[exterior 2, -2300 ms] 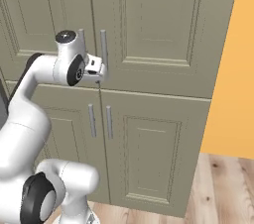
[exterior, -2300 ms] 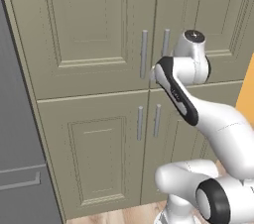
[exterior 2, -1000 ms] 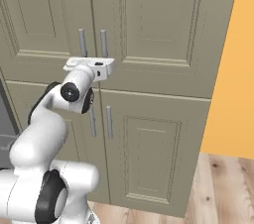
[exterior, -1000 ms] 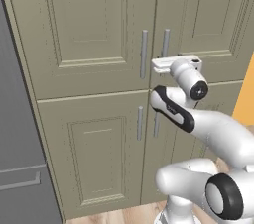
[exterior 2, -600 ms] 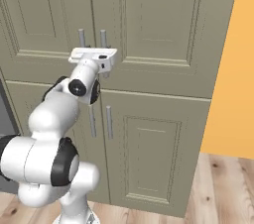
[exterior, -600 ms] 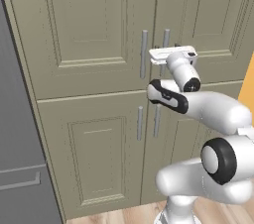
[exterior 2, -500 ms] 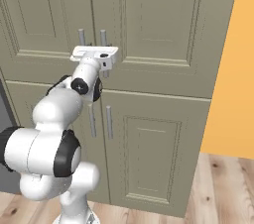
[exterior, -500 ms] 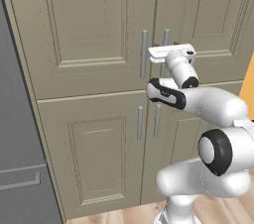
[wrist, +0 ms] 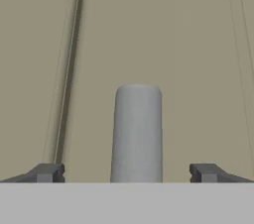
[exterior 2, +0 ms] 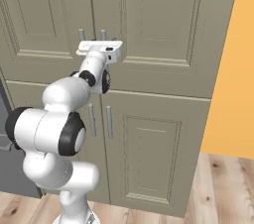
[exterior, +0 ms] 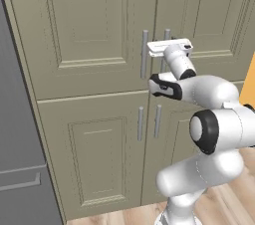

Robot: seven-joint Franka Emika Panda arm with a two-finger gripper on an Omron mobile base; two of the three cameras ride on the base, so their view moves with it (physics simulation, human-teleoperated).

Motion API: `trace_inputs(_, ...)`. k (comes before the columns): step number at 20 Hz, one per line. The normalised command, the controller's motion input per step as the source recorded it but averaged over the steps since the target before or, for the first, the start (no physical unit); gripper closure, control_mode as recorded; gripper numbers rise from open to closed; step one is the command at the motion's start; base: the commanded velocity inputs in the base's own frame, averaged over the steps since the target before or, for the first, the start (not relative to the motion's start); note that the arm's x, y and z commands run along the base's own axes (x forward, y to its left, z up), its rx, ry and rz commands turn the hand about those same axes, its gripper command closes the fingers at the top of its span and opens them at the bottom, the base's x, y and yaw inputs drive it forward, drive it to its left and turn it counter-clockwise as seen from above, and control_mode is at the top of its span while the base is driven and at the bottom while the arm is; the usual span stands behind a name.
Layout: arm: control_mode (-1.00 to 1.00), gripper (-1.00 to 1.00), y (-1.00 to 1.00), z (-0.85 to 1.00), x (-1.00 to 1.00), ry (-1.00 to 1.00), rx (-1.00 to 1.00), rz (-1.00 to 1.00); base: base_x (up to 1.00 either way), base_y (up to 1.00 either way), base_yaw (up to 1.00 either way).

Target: Move the syrup bottle and condiment bottle from the cabinet to the dining counter.

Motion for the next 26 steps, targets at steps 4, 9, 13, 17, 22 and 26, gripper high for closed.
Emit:
trace_inputs(4,-1.00,1.00,-0.01,0.00,0.55,0.00,0.00,0.00,0.00,0.00,0.00)
trace_inputs(9,-1.00,1.00,-0.43,0.07,0.38,0.00,0.01,-0.07,0.00,0.00,0.00)
trace_inputs(13,-1.00,1.00,-0.87,0.12,0.06,0.00,0.04,-0.15,0.00,0.00,0.00)
trace_inputs(17,-1.00,1.00,-1.00,0.11,-0.09,-0.04,0.07,-0.16,0.00,0.00,0.00)
trace_inputs(22,-1.00,1.00,-1.00,0.04,-0.63,-0.06,0.14,-0.14,0.00,0.00,0.00)
trace_inputs(26,-1.00,1.00,-1.00,0.00,-0.97,-0.09,0.18,-0.10,0.00,0.00,0.00)
